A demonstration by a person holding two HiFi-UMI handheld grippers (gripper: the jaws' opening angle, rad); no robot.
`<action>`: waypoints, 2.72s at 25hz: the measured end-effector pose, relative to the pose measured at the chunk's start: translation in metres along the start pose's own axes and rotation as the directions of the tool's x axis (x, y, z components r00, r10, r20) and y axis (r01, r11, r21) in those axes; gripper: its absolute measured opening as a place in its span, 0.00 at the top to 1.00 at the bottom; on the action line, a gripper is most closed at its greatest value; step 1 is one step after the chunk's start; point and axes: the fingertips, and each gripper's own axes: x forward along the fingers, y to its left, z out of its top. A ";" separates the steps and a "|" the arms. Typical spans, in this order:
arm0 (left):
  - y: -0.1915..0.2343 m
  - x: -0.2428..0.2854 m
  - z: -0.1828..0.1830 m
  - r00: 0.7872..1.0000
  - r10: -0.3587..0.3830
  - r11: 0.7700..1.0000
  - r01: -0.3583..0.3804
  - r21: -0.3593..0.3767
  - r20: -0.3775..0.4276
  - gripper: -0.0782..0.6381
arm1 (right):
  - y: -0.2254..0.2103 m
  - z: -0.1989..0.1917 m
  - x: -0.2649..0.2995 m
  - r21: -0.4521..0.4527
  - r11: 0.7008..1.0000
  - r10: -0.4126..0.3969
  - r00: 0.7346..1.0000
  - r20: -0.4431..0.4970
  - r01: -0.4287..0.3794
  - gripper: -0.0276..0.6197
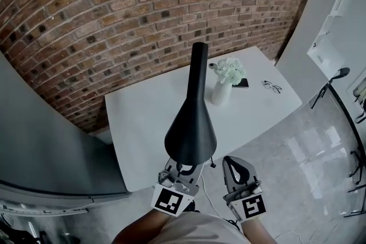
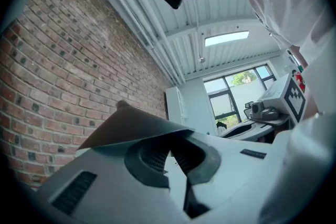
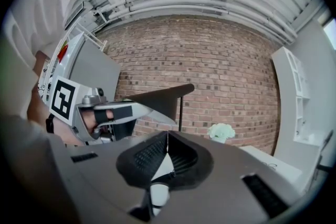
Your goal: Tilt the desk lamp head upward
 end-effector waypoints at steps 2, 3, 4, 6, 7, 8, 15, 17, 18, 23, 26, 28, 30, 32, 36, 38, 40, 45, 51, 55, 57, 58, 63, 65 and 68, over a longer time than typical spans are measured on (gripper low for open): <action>0.002 0.000 0.006 1.000 0.004 1.000 -0.004 0.019 0.003 0.88 | 0.000 0.000 0.000 0.000 1.000 0.000 1.000 -0.005 0.000 0.93; 0.003 0.000 0.009 1.000 0.008 1.000 -0.008 0.022 0.004 0.88 | 0.000 -0.001 0.000 0.001 1.000 -0.001 1.000 -0.009 0.001 0.93; 0.002 0.000 0.011 1.000 0.012 1.000 -0.013 0.023 0.006 0.88 | -0.001 -0.002 -0.001 0.002 1.000 -0.001 1.000 -0.011 0.001 0.93; 0.002 0.002 0.014 1.000 0.015 1.000 -0.015 0.027 0.014 0.88 | -0.003 -0.003 -0.001 0.008 1.000 0.001 1.000 0.001 -0.001 0.93; 0.003 0.003 0.015 1.000 0.014 1.000 -0.014 0.027 0.016 0.88 | -0.004 -0.003 0.000 0.011 1.000 0.001 1.000 0.009 -0.001 0.93; 0.003 0.003 0.015 1.000 0.014 1.000 -0.014 0.022 0.016 0.88 | -0.005 -0.002 0.001 0.014 1.000 0.002 1.000 0.017 -0.002 0.93; 0.000 -0.003 0.015 1.000 0.010 1.000 -0.010 0.005 0.008 0.88 | -0.007 0.003 0.005 0.020 1.000 0.005 0.999 0.036 -0.006 0.93; -0.003 -0.009 0.015 1.000 0.014 1.000 -0.014 0.013 0.013 0.88 | -0.006 0.003 0.007 0.020 1.000 0.012 0.999 0.036 -0.013 0.93; -0.004 -0.012 0.016 1.000 0.021 1.000 -0.021 0.014 0.020 0.88 | -0.005 0.002 0.007 0.020 1.000 0.017 0.999 0.035 -0.018 0.93; -0.002 -0.019 0.026 0.997 0.049 0.998 -0.051 0.042 0.057 0.88 | 0.001 0.002 0.010 0.015 0.999 0.044 0.999 0.030 -0.045 0.93; -0.001 -0.019 0.029 0.997 0.051 0.997 -0.055 0.061 0.064 0.88 | 0.005 0.000 0.011 0.015 0.999 0.050 0.998 0.027 -0.051 0.93; 0.000 -0.018 0.032 0.997 0.049 0.996 -0.054 0.075 0.064 0.88 | 0.006 0.001 0.012 0.013 0.998 0.054 0.998 0.028 -0.054 0.93; 0.002 -0.016 0.034 0.997 0.050 0.995 -0.055 0.078 0.062 0.88 | 0.006 0.003 0.012 0.010 0.999 0.053 0.998 0.030 -0.054 0.93; 0.004 -0.013 0.034 0.997 0.050 0.995 -0.055 0.080 0.057 0.88 | 0.005 0.002 0.012 0.010 0.999 0.051 0.998 0.030 -0.051 0.93; 0.007 -0.008 0.040 0.998 0.049 0.994 -0.053 0.090 0.045 0.88 | 0.002 0.001 0.009 0.014 0.999 0.044 0.998 0.034 -0.044 0.93; 0.009 -0.005 0.048 0.997 0.054 0.993 -0.059 0.100 0.052 0.88 | 0.000 0.001 0.008 0.015 0.999 0.039 0.999 0.036 -0.039 0.93; 0.012 -0.003 0.055 0.996 0.057 0.992 -0.064 0.111 0.061 0.88 | -0.002 0.000 0.007 0.016 0.999 0.034 0.999 0.035 -0.034 0.93; 0.015 0.001 0.065 0.995 0.066 0.991 -0.074 0.111 0.076 0.88 | -0.001 0.004 0.006 0.014 0.999 0.035 0.998 0.048 -0.036 0.93; 0.021 0.003 0.069 0.993 0.072 0.993 -0.080 0.084 0.092 0.88 | 0.001 0.007 0.007 0.005 0.999 0.036 0.998 0.058 -0.036 0.93; 0.028 0.008 0.073 0.991 0.082 0.995 -0.087 0.045 0.110 0.88 | 0.003 0.008 0.008 0.000 0.999 0.036 0.998 0.053 -0.036 0.93; 0.028 0.010 0.075 0.991 0.077 0.995 -0.083 0.054 0.110 0.88 | 0.005 0.010 0.009 -0.006 0.999 0.038 0.998 0.056 -0.038 0.93; 0.028 0.010 0.075 0.992 0.072 0.995 -0.079 0.059 0.108 0.88 | 0.005 0.011 0.010 -0.008 0.999 0.038 0.998 0.058 -0.038 0.93; 0.027 0.002 0.074 0.991 0.070 0.996 -0.075 0.043 0.113 0.88 | 0.006 0.011 0.010 -0.006 0.999 0.041 0.998 0.051 -0.040 0.93; 0.028 0.002 0.076 0.991 0.071 0.996 -0.076 0.043 0.114 0.88 | 0.007 0.012 0.011 -0.007 0.999 0.043 0.998 0.050 -0.042 0.93; 0.030 0.001 0.079 0.990 0.083 0.994 -0.090 0.055 0.115 0.88 | 0.012 0.010 0.010 -0.008 0.999 0.052 0.998 0.048 -0.051 0.93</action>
